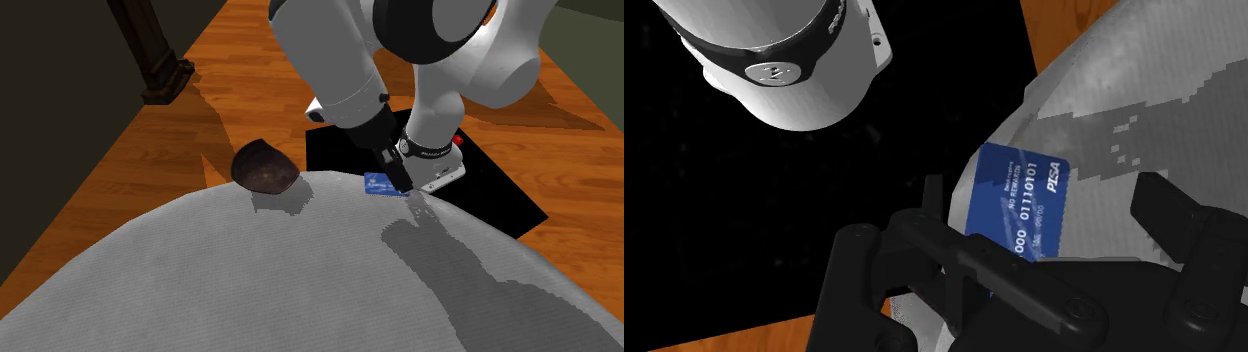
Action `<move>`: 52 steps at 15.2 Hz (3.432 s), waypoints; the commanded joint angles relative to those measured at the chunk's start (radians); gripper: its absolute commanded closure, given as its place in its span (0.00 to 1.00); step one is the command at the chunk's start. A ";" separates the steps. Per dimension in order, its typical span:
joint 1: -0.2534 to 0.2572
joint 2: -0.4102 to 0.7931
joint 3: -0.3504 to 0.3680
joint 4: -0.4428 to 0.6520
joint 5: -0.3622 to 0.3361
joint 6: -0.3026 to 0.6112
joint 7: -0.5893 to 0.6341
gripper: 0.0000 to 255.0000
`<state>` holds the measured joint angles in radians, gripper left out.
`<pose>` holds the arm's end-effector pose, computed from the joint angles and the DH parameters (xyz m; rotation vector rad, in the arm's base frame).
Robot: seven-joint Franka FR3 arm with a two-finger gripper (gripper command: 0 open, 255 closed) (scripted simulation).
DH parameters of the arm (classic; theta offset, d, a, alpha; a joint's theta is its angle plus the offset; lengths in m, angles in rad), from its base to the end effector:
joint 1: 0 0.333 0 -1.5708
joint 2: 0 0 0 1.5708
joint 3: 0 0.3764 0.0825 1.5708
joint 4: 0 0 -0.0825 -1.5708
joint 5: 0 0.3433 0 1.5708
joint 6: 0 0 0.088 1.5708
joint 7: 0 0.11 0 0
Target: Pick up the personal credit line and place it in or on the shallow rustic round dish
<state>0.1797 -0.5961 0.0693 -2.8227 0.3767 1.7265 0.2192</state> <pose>0.1932 0.0858 0.4117 -2.8331 0.2081 0.8023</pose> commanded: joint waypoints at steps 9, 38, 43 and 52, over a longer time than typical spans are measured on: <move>0.028 0.008 0.027 -0.081 0.049 0.088 -0.006 0.00; 0.023 -0.132 -0.006 0.042 0.008 -0.163 0.075 1.00; 0.022 -0.158 -0.015 0.094 0.001 -0.237 0.099 1.00; -0.023 0.072 -0.086 0.303 -0.087 -0.242 0.023 1.00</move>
<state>0.1625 -0.5706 -0.0063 -2.5535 0.3025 1.4772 0.2573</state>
